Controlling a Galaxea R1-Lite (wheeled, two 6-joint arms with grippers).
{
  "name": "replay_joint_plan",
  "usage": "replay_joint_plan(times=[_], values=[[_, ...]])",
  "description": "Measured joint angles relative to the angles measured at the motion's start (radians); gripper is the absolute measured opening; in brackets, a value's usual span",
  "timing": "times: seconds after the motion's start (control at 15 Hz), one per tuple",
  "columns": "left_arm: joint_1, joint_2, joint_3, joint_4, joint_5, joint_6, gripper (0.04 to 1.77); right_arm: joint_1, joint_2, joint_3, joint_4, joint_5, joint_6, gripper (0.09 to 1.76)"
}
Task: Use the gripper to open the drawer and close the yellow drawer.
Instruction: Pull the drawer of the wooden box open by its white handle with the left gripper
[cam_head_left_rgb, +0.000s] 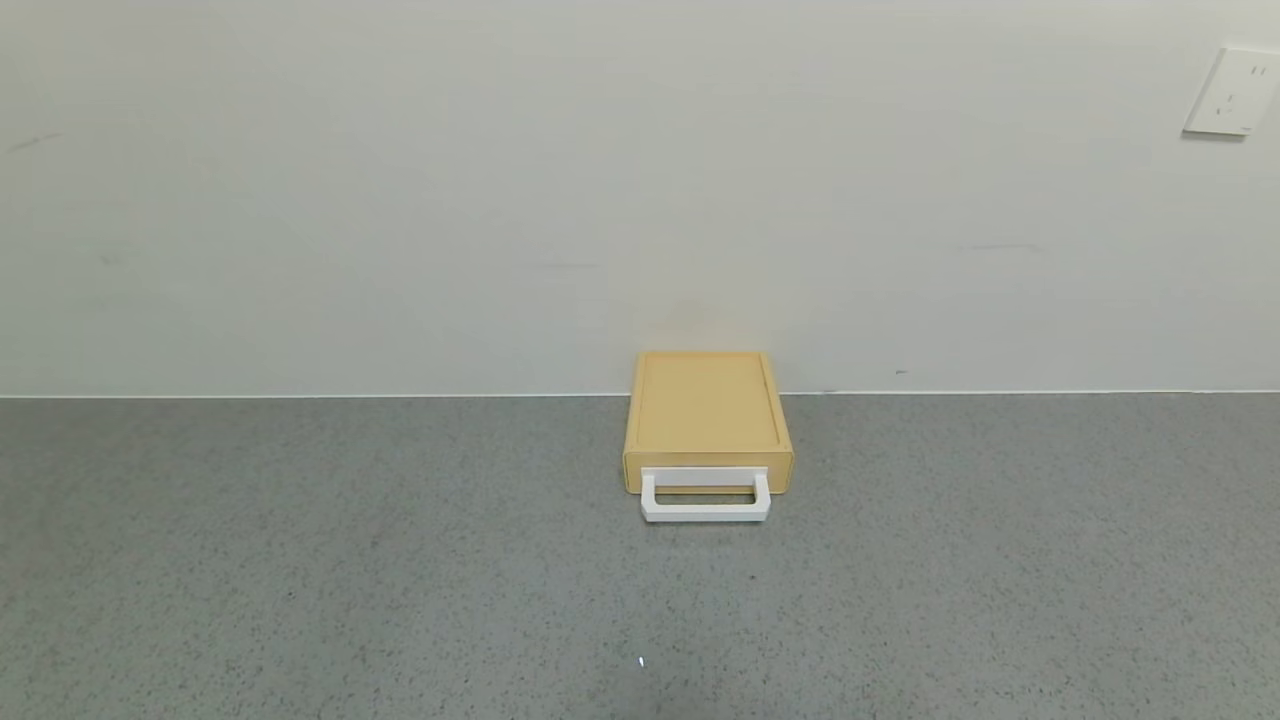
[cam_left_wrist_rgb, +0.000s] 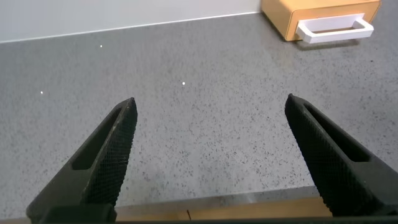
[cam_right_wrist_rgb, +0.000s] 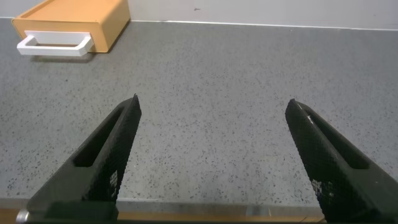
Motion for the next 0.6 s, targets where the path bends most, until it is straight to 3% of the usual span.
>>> replay_joint_plan(times=[0.27, 0.6], values=[[-0.002, 0.09, -0.165, 0.047, 0.004, -0.005, 1.72, 0.001, 0.0, 0.0, 0.0, 0.0, 0.0, 1.71], [-0.007, 0.461, -0.451, 0.061, 0.017, -0.008, 1.72, 0.0, 0.0, 0.0, 0.0, -0.001, 0.0, 1.71]])
